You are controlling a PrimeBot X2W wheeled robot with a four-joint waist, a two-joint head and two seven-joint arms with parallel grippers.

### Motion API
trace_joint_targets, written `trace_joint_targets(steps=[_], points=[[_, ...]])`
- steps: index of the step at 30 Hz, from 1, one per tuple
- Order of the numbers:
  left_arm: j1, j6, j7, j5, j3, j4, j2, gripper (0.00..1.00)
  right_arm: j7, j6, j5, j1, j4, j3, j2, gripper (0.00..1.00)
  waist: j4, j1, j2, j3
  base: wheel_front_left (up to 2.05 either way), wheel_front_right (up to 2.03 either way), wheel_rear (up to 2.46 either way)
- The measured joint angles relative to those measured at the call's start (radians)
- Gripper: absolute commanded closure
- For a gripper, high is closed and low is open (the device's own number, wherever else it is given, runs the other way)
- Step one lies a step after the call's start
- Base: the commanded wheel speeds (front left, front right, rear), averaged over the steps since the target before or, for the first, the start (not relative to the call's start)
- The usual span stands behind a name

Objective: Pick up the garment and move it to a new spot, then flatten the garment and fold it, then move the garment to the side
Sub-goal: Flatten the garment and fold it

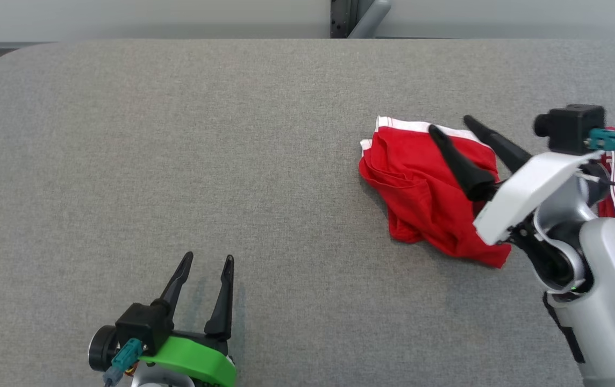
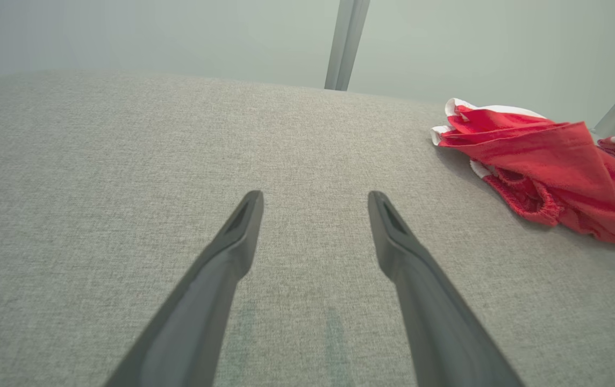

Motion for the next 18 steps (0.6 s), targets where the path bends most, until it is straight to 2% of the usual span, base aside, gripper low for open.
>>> trace_joint_targets(steps=[2, 5, 8, 12, 13, 14, 16, 18], points=[[0.019, 0.004, 0.0, 0.0, 0.014, -0.011, 0.0, 0.0, -0.059, 0.0, -0.053, 0.06, -0.067, -0.067, -0.036, 0.0, -0.009, 0.0, 0.0, -0.023, 0.0, 0.0, 0.0], [0.041, 0.008, 0.0, 0.0, 0.024, -0.02, -0.002, 0.0, -0.115, 0.0, -0.066, 0.132, -0.101, -0.142, -0.034, 0.0, -0.019, 0.0, 0.0, -0.044, 0.0, 0.0, 0.0], [0.066, 0.011, 0.0, 0.003, 0.04, -0.03, -0.007, 0.0, -0.195, 0.0, -0.11, 0.198, -0.115, -0.194, -0.062, 0.0, -0.031, 0.0, 0.0, -0.067, 0.0, 0.0, 0.0], [0.096, 0.019, 0.0, 0.02, 0.061, -0.042, -0.016, 0.0, -0.313, 0.0, -0.105, 0.293, -0.106, -0.213, -0.068, 0.0, -0.048, 0.0, 0.0, -0.092, 0.0, 0.0, 0.0], [0.096, 0.019, 0.0, 0.02, 0.061, -0.042, -0.016, 0.0, -0.313, 0.0, -0.105, 0.293, -0.106, -0.213, -0.068, 0.0, -0.048, 0.0, 0.0, -0.092, 0.0, 0.0, 0.0], [0.103, 0.019, 0.0, 0.03, 0.076, -0.048, -0.022, 0.0, -0.37, 0.0, -0.131, 0.342, -0.073, -0.22, -0.085, 0.0, -0.057, 0.0, 0.0, -0.103, 0.0, 0.0, 0.0], [0.108, 0.019, 0.0, 0.038, 0.08, -0.05, -0.023, 0.0, -0.399, 0.0, -0.143, 0.365, -0.051, -0.225, -0.087, 0.0, -0.06, 0.0, 0.0, -0.108, 0.0, 0.0, 0.0], [0.117, 0.017, 0.0, 0.047, 0.089, -0.052, -0.029, 0.0, -0.454, 0.0, -0.139, 0.405, -0.009, -0.227, -0.07, 0.0, -0.067, 0.0, 0.0, -0.118, 0.0, 0.0, 0.0]])
